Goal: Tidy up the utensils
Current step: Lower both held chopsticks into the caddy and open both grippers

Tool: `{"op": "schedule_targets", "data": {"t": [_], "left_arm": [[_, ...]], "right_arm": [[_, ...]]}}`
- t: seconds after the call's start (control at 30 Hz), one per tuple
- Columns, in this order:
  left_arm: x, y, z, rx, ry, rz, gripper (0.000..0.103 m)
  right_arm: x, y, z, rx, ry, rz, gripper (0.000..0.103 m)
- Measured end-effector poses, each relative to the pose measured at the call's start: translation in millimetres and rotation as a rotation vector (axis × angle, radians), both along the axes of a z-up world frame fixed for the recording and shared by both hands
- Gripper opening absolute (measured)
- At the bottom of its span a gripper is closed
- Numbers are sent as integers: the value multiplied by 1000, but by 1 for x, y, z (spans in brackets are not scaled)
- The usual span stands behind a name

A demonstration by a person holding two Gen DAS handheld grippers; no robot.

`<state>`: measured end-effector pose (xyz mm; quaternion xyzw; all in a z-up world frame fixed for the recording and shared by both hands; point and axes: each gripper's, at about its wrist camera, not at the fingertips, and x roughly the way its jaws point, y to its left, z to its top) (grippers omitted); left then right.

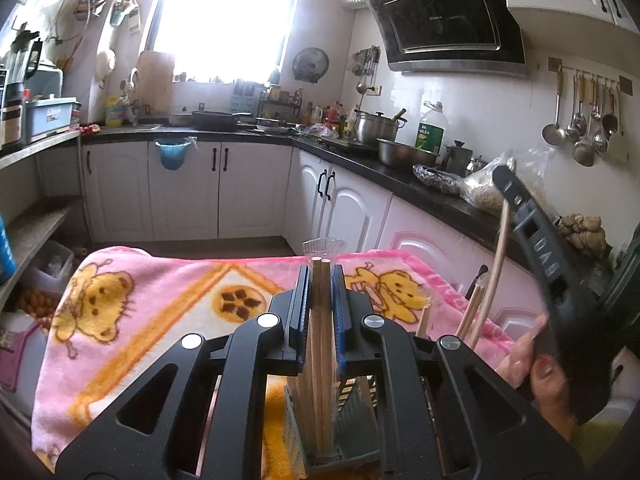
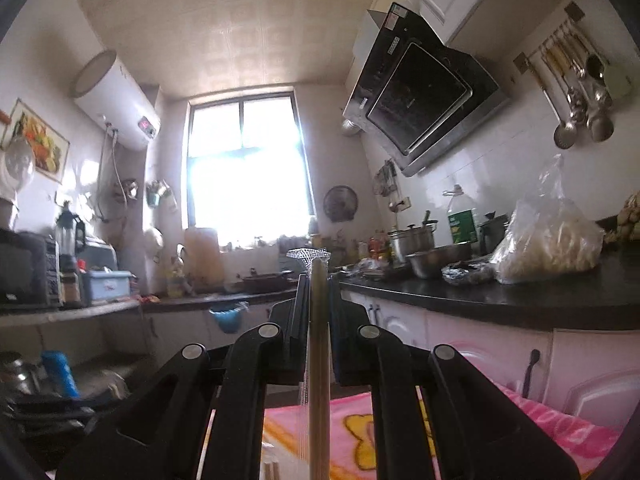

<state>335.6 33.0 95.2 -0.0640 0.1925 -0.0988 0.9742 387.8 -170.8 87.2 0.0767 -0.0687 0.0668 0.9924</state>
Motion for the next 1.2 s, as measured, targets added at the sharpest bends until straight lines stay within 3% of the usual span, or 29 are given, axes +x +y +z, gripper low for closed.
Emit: {"op": "schedule_targets", "data": {"t": [0.23,0.3,0.37,0.67,0.9,1.2], "left_arm": [[4,-2,-5,0,23,-8,5],[3,-2,-6,-1,26,-8,5],[2,-1,-7,0,31,-7,5],[-13,4,-9,-10,51,6,13],[-35,3,-5,1,51,11,36],[-75,2,-8,6,50,23,56]], "right_arm": [[8,-2,-18,-6,55,1,11],[5,-5,-20,7,66,8,19],[3,-10,-21,20,90,27,34],[-18,-27,-21,44,198,130,49],[-53,-39,-20,42,247,184,57],[-101,-44,-19,-12,287,234,72]]}}
